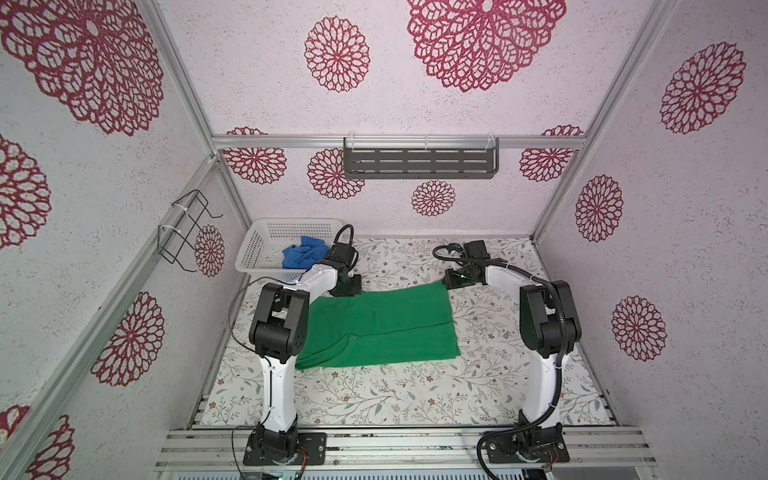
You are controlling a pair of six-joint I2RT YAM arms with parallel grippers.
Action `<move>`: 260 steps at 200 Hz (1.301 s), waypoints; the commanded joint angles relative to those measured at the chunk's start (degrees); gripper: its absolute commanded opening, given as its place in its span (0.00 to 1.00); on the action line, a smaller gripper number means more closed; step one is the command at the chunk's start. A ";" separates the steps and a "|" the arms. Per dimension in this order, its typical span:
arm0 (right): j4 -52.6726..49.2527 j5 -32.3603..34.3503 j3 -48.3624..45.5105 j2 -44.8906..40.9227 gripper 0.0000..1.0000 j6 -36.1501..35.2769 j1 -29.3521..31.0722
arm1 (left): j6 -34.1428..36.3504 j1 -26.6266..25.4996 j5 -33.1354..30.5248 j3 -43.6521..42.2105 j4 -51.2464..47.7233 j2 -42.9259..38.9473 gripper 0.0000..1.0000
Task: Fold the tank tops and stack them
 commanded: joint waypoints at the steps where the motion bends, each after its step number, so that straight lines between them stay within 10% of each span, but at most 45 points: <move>1: 2.38 0.88 -3.38 -5.66 0.00 -4.92 0.21 | 1.26 -0.36 -1.68 -2.16 2.61 -4.09 0.03; 173: 9.57 5.26 -34.78 -29.96 0.00 -13.02 5.00 | -14.51 -10.49 -13.29 -37.33 13.63 -29.13 0.17; 212: 8.68 4.11 -39.69 -36.23 0.44 -10.53 5.11 | -17.81 -11.75 -16.08 -40.77 11.46 -36.62 0.43; 260: 2.01 8.90 -32.26 -37.22 0.45 2.26 5.15 | -19.24 -10.56 -12.72 -35.73 7.61 -38.02 0.51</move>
